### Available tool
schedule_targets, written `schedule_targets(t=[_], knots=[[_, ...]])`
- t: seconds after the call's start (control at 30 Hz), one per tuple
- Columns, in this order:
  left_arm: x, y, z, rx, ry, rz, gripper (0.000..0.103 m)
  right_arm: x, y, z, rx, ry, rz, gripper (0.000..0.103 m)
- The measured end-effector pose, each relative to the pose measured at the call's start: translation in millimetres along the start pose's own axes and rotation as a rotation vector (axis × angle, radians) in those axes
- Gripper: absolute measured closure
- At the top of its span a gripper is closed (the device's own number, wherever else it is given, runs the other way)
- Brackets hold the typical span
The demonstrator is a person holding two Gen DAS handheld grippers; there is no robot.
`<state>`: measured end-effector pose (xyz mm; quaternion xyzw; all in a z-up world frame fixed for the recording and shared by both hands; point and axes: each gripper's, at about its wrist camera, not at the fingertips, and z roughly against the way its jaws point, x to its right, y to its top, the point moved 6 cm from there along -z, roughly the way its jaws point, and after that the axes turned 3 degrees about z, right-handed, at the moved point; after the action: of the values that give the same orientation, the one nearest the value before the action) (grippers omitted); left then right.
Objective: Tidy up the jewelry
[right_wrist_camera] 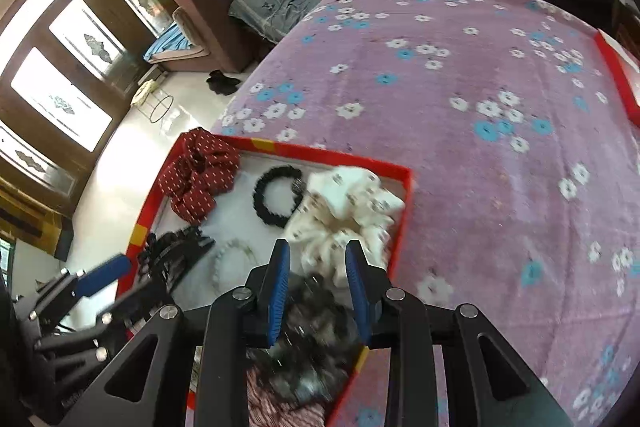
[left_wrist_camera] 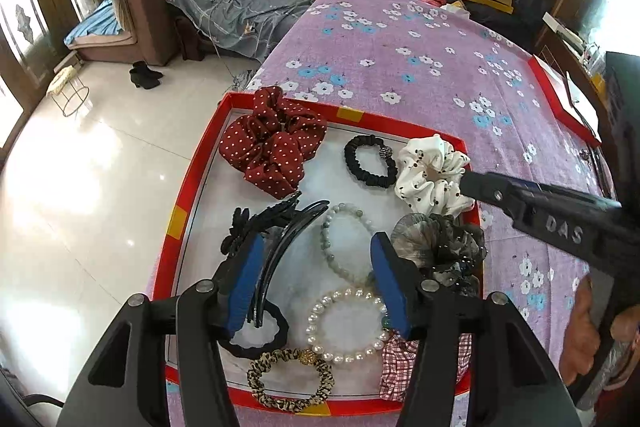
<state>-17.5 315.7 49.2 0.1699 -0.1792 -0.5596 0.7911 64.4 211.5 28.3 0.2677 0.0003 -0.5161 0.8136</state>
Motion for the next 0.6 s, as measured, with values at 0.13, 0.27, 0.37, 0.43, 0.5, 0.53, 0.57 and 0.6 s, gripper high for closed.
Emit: schedule_targets(t=[0.13,0.27,0.37,0.43,0.5,0.53,0.57,0.6], knots=[[9.0,-1.6,4.4,0.014,0.006,-0.028,0.047,7.3,-14.2,13.3,0.017,-0.039,0.004,0.071],[15.1,-3.4,7.8,0.025,0.011,-0.044,0.045,15.2,-27.7,25.4,0.028,-0.076,-0.002,0.070],[17.2,-4.3,12.7,0.039,0.016,-0.052,0.044,18.8,-37.5,32.8,0.037,-0.108,-0.001,0.069],[17.9,-4.2,15.8,0.049,0.017,-0.055,0.044,20.2,-44.1,38.2,0.045,-0.121,-0.003,0.067],[18.8,-4.8,19.1,0.058,0.018,-0.057,0.043,21.3,-51.3,42.8,0.049,-0.135,-0.009,0.065],[19.3,-5.0,20.8,0.063,0.018,-0.059,0.043,21.1,-53.7,44.5,0.050,-0.139,-0.010,0.065],[19.8,-4.9,21.8,0.066,0.017,-0.060,0.042,21.1,-57.0,46.4,0.050,-0.144,-0.012,0.065],[20.7,-5.0,23.8,0.071,0.017,-0.063,0.042,21.0,-60.1,48.2,0.051,-0.149,-0.014,0.065]])
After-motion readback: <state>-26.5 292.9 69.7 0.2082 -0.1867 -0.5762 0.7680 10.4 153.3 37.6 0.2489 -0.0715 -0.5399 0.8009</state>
